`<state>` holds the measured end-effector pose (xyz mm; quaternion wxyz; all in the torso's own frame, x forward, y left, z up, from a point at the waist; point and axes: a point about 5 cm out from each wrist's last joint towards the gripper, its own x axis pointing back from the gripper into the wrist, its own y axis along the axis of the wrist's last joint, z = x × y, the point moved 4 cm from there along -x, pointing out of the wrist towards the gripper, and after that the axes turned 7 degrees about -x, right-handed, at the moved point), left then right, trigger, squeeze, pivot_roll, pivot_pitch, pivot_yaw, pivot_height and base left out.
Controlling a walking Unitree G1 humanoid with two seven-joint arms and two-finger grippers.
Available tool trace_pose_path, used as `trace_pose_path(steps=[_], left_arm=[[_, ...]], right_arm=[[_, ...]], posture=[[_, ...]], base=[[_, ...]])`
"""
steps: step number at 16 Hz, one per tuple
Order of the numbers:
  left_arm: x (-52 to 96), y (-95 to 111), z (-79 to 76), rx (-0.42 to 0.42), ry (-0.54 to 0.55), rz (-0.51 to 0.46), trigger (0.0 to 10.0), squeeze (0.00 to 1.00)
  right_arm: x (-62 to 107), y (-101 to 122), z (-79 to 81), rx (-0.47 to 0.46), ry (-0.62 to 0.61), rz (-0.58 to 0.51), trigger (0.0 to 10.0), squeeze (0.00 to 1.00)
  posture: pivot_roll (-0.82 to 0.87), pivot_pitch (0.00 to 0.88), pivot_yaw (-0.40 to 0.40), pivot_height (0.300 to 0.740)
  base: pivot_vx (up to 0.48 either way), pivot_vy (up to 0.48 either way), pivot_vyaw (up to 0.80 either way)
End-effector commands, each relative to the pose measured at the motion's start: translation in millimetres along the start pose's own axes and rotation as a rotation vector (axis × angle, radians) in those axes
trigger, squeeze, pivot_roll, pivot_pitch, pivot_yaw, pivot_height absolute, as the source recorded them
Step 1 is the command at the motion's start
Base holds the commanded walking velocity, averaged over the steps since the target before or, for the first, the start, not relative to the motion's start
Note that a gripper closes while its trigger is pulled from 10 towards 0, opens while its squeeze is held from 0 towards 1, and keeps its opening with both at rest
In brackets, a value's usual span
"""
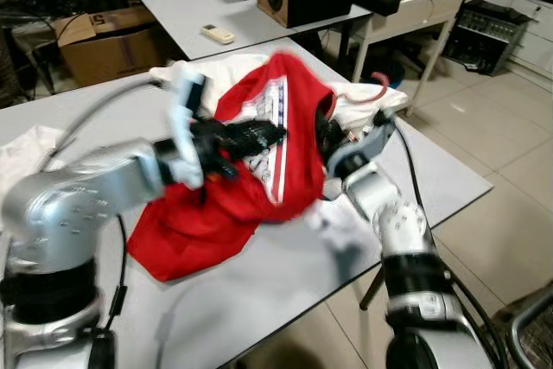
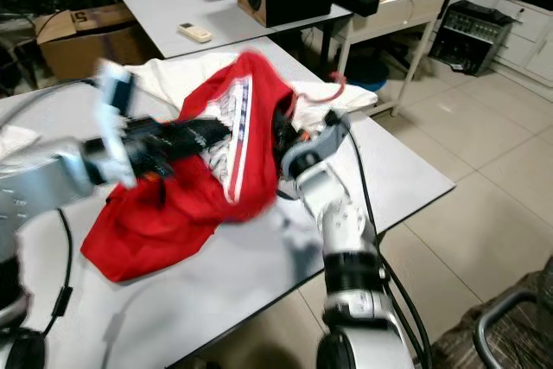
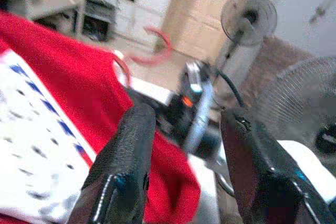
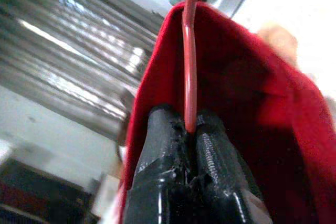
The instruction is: Hang hanger
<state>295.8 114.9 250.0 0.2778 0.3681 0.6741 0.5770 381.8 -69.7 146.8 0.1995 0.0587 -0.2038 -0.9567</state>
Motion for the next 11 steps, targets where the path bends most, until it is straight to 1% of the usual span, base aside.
trace_pose_path(steps=[1,2,3,4,5,6,7,8,9,10,11], left_arm=[[7.4,7,-1.8,-0.029,-0.007,-0.031,10.0,1.00],[12.5,10,-0.4,-0.044,-0.001,-0.044,10.0,1.00],[23.2,13,9.4,-0.080,0.074,-0.063,10.0,1.00],[31.3,9,32.8,-0.132,0.258,-0.066,10.0,1.00],[36.0,2,45.3,-0.135,0.350,-0.052,10.0,1.00],[43.0,-10,60.0,-0.154,0.469,-0.016,10.0,1.00],[48.6,-19,68.6,-0.159,0.540,0.016,10.0,1.00],[61.8,-43,73.9,-0.137,0.640,0.053,10.0,1.00],[61.8,-43,73.9,-0.137,0.640,0.053,10.0,1.00],[66.8,-54,68.6,-0.133,0.661,0.065,10.0,0.96],[65.6,-59,61.3,-0.126,0.656,0.062,10.0,0.86]], right_arm=[[-0.3,6,13.4,0.036,0.051,-0.008,10.0,0.00],[0.9,8,15.7,0.045,0.069,-0.007,10.0,0.00],[2.0,8,19.6,0.054,0.096,-0.003,10.0,0.00],[2.4,11,25.2,0.103,0.126,-0.007,10.0,0.00],[3.3,13,29.8,0.130,0.146,-0.014,10.0,0.00],[5.2,16,36.5,0.150,0.172,-0.024,10.0,0.00],[7.2,19,42.1,0.159,0.194,-0.034,10.0,0.00],[18.5,30,58.0,0.182,0.244,-0.064,10.0,0.00],[18.5,30,58.0,0.182,0.244,-0.064,10.0,0.00],[28.0,37,68.8,0.191,0.278,-0.078,10.0,0.00],[33.6,41,75.1,0.196,0.301,-0.083,10.0,0.00]], posture=[[-0.03,0.000,0.011,0.727],[-0.03,0.000,-0.002,0.727],[-0.03,0.000,-0.004,0.727],[-0.01,0.000,-0.002,0.727],[-0.01,0.000,0.001,0.727],[-0.01,0.000,0.001,0.727],[-0.01,0.000,0.001,0.727],[-0.01,0.000,-0.007,0.727],[-0.01,0.000,-0.007,0.727],[-0.01,0.000,-0.014,0.727],[-0.01,0.000,-0.032,0.727]], base=[[0.000,0.000,0.00],[0.000,0.000,0.00],[0.000,0.000,0.00],[0.000,0.000,0.00],[0.000,0.000,0.00],[0.000,0.000,0.80],[0.000,0.000,0.80],[0.000,0.000,0.80],[0.000,0.000,0.80],[0.000,0.000,0.80],[0.000,0.000,0.80]])
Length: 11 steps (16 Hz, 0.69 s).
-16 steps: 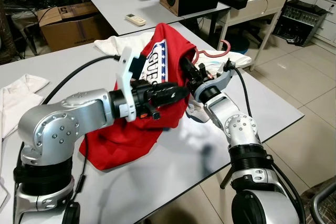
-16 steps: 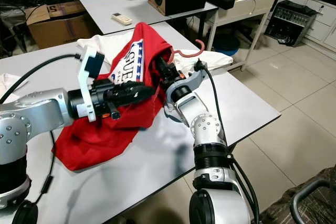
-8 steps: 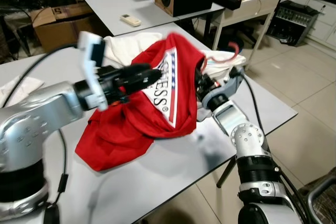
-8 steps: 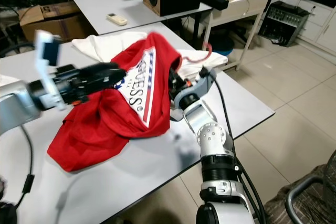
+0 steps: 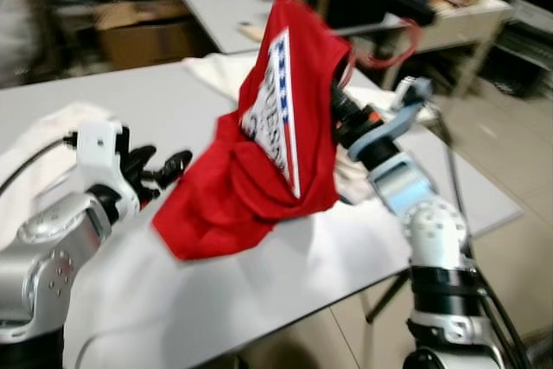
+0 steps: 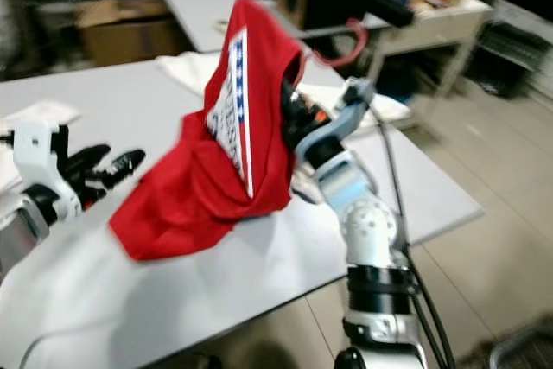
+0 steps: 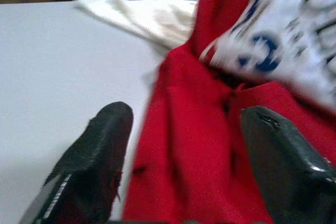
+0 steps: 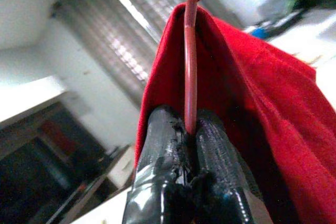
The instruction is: Hang hanger
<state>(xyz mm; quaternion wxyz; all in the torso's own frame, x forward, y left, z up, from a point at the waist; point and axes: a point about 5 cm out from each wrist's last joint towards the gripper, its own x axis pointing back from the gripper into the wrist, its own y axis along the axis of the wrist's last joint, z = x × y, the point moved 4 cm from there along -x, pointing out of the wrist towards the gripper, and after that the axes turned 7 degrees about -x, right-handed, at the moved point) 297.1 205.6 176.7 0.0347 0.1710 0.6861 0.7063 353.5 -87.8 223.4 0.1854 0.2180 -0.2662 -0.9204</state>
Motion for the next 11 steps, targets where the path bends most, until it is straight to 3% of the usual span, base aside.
trace_pose_path(steps=[1,2,4,8,11], left_arm=[[2.5,3,-12.0,-0.022,-0.012,-0.028,10.0,0.82],[3.3,-10,-25.0,-0.014,-0.012,-0.007,10.0,0.70],[-1.2,-11,-35.8,-0.012,-0.033,-0.018,10.0,0.66],[-1.4,-10,-33.3,-0.021,-0.019,-0.024,10.0,0.62],[-3.7,-5,-36.5,-0.019,-0.034,-0.044,10.0,0.60]], right_arm=[[3.6,11,10.4,0.006,0.035,-0.018,10.0,0.00],[8.3,18,19.5,0.052,0.056,-0.006,10.0,0.00],[11.6,25,32.2,0.065,0.083,0.020,10.0,0.00],[12.8,47,55.3,0.099,0.114,-0.018,10.0,0.00],[13.6,64,60.6,0.096,0.104,-0.079,10.0,0.00]], posture=[[-0.02,0.000,-0.029,0.727],[-0.02,0.000,-0.027,0.727],[-0.02,0.000,-0.033,0.727],[-0.04,0.000,-0.017,0.727],[-0.04,0.000,-0.006,0.727]], base=[[0.000,0.000,0.80],[0.000,0.000,0.80],[0.000,0.000,0.80],[0.000,0.000,0.80],[0.000,0.000,0.80]])
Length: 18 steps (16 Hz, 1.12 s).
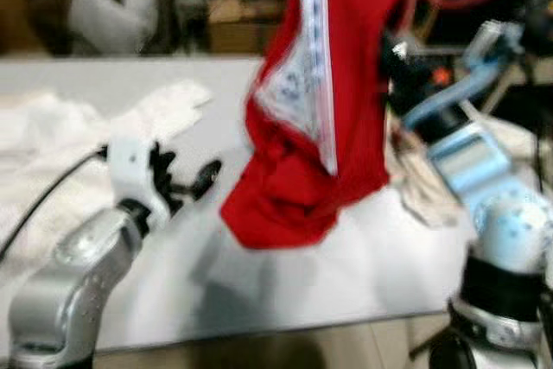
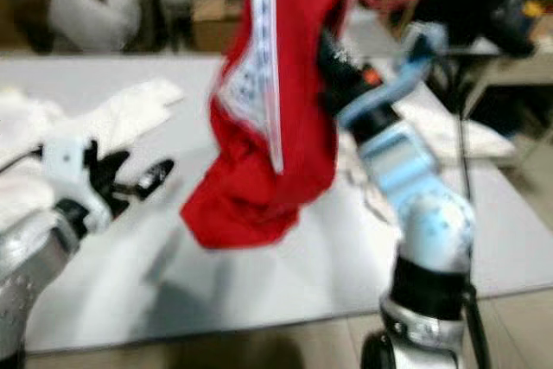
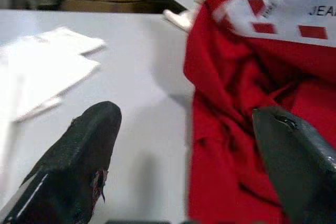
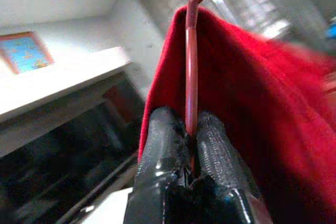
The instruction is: Hang hanger
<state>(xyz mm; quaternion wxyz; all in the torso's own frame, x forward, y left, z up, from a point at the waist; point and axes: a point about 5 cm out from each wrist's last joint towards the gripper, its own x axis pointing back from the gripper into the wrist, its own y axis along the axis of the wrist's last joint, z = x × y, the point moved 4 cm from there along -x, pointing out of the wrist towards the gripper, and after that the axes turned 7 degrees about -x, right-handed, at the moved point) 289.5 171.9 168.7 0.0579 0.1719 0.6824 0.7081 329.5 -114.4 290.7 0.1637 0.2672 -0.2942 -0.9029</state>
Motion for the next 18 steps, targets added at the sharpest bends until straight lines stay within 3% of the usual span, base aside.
trace_pose_path(steps=[1,5,7,13,18], left_arm=[[0.3,1,-5.5,-0.015,-0.015,-0.003,10.0,0.55],[3.3,-3,-14.0,-0.080,-0.025,0.006,10.0,0.36],[2.2,-3,-14.9,-0.074,-0.021,0.002,10.0,0.32],[1.8,-3,-11.8,-0.080,-0.011,-0.005,10.0,0.31],[1.4,-3,-12.4,-0.081,-0.020,-0.005,10.0,0.31]], right_arm=[[2.3,13,8.1,0.018,0.027,-0.035,10.0,0.00],[6.7,20,7.8,0.031,0.013,-0.045,10.0,0.00],[2.1,31,18.7,0.038,0.053,-0.070,10.0,0.00],[-6.5,56,51.9,0.056,0.168,-0.125,10.0,0.00],[-6.8,61,57.1,0.062,0.199,-0.128,10.0,0.00]], posture=[[-0.04,0.000,-0.006,0.727],[-0.03,0.000,-0.027,0.727],[-0.04,0.000,-0.034,0.727],[-0.04,0.000,-0.029,0.727],[-0.04,0.000,-0.025,0.727]], base=[[0.000,0.000,0.80],[0.000,0.000,0.80],[0.000,0.000,0.80],[0.000,0.000,0.80],[0.000,0.000,0.80]])
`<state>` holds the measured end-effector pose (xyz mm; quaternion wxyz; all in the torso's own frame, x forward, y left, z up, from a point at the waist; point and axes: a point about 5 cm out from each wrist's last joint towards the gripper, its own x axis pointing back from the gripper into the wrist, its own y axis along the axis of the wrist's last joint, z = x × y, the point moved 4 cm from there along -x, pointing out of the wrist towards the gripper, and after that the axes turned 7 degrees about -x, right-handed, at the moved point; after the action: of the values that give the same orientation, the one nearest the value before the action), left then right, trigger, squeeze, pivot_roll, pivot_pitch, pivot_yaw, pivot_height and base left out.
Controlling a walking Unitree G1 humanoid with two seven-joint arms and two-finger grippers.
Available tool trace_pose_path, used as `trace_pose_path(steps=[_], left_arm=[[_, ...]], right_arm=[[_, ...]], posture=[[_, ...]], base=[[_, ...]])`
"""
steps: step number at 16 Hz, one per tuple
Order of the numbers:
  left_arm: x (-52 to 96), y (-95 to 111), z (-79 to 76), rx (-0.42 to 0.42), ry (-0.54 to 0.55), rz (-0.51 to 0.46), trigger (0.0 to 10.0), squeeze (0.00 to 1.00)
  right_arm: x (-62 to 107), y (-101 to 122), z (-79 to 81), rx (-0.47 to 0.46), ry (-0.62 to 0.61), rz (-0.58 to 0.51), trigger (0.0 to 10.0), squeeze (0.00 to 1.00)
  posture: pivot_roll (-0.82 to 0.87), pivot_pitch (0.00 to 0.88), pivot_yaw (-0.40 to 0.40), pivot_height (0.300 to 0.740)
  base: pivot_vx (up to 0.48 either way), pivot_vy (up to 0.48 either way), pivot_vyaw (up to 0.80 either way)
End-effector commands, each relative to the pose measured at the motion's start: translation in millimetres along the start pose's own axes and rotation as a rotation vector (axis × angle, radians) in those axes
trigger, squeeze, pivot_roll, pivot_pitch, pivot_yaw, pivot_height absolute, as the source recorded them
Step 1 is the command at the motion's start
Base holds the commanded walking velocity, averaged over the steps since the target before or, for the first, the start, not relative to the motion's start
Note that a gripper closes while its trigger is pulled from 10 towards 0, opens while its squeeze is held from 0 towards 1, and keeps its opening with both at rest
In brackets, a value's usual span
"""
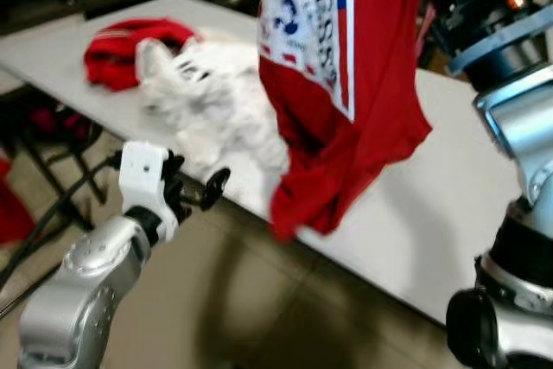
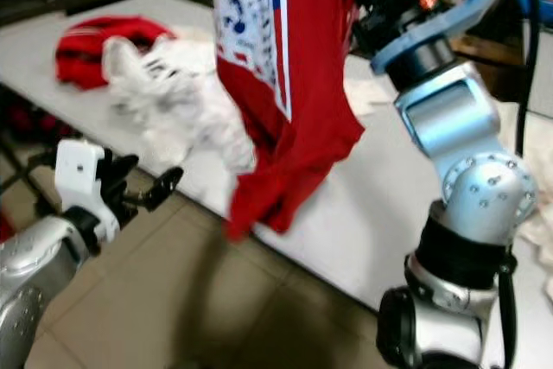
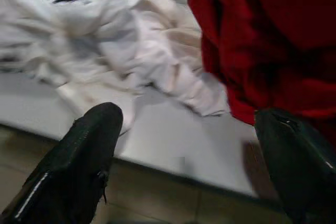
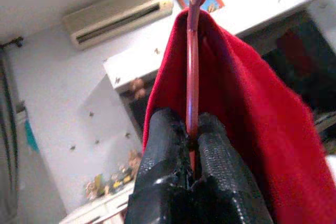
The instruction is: Hang hanger
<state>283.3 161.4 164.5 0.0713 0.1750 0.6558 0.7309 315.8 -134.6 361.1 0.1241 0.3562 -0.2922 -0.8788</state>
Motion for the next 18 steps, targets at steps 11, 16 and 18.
trace_pose_path(steps=[11,16,18], left_arm=[[3.0,3,3.7,-0.013,0.013,-0.013,10.0,0.31],[1.6,5,8.9,-0.027,0.028,-0.020,10.0,0.30],[1.1,5,10.2,-0.044,0.032,-0.015,10.0,0.29]], right_arm=[[-7.7,5,20.3,-0.040,0.100,-0.010,10.0,0.00],[-3.3,-11,6.2,0.000,0.038,0.036,10.0,0.00],[7.2,-42,-13.7,0.105,-0.041,0.157,10.0,0.00]], posture=[[-0.02,0.000,-0.041,0.727],[-0.03,0.000,-0.031,0.727],[-0.03,0.000,-0.025,0.727]], base=[[0.000,0.000,0.80],[0.000,0.000,0.80],[0.000,0.000,0.80]])
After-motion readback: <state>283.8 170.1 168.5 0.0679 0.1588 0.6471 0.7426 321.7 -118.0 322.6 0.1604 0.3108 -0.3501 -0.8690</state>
